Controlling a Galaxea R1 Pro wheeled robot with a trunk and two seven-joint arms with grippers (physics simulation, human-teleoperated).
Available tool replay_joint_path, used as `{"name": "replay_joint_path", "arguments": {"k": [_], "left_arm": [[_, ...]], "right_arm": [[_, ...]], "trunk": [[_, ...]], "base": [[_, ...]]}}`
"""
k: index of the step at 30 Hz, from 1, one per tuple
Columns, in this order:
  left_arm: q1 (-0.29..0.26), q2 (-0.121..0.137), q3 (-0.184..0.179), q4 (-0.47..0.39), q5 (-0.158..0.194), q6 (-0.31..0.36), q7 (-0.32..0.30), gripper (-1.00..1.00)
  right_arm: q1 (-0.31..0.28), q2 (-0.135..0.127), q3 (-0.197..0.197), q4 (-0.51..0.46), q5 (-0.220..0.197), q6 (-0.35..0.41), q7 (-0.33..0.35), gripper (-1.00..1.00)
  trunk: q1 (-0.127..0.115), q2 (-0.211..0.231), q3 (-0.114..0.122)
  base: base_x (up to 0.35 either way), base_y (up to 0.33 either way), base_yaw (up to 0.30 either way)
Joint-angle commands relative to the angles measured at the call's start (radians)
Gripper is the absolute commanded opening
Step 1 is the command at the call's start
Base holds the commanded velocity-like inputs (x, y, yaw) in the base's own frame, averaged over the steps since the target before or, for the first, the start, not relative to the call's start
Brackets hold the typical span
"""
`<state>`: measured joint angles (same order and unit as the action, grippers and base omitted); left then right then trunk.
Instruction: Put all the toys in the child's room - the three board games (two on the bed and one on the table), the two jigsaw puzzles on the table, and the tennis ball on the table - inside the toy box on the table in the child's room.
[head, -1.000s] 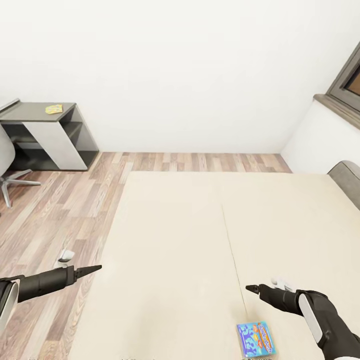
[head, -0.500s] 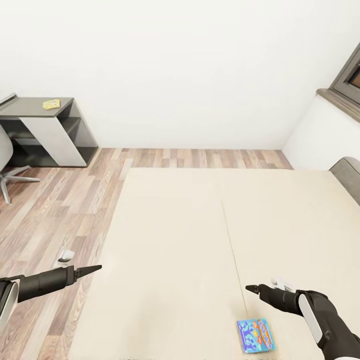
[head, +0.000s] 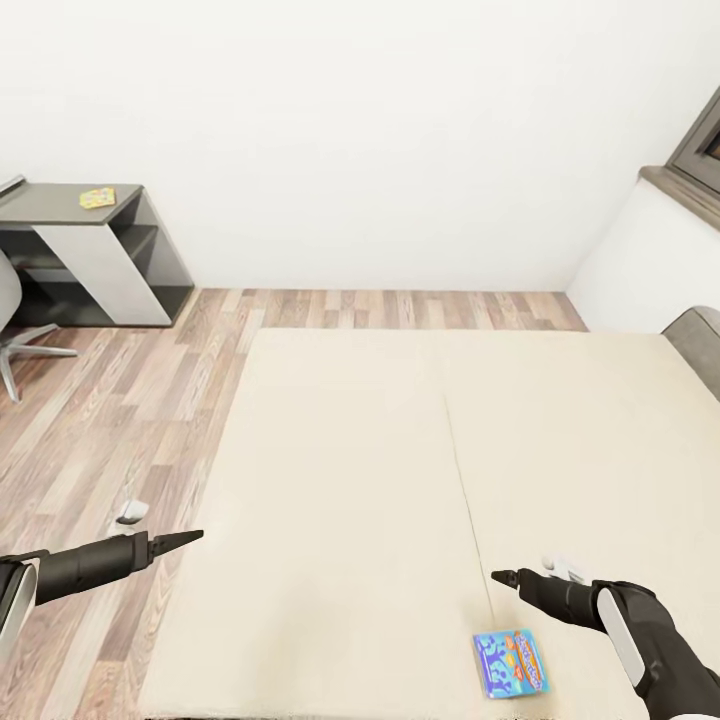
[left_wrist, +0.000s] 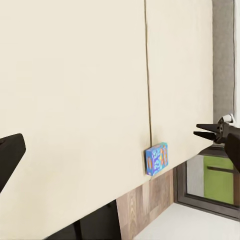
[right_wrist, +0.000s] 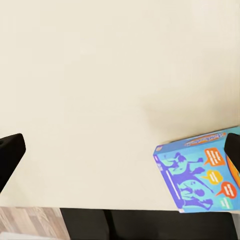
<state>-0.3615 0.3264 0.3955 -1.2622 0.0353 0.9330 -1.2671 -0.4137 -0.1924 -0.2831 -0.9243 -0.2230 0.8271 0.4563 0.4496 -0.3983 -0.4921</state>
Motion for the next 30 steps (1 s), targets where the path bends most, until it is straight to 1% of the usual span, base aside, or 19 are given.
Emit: {"name": "replay_joint_path", "arguments": {"k": [1, 30], "left_arm": [[-0.001, 0.0, 0.0, 0.0, 0.003, 0.01, -0.002, 1.0], [-0.001, 0.0, 0.001, 0.0, 0.003, 0.009, -0.002, 1.0]], "right_arm": [[-0.001, 0.0, -0.002, -0.001, 0.001, 0.006, 0.004, 1.0], [-0.001, 0.001, -0.002, 0.0, 0.001, 0.004, 0.004, 1.0]], "trunk": [[0.0, -0.002, -0.003], [0.0, -0.002, -0.051]], "base": [[0.0, 0.0, 0.0], [0.0, 0.0, 0.0]]}}
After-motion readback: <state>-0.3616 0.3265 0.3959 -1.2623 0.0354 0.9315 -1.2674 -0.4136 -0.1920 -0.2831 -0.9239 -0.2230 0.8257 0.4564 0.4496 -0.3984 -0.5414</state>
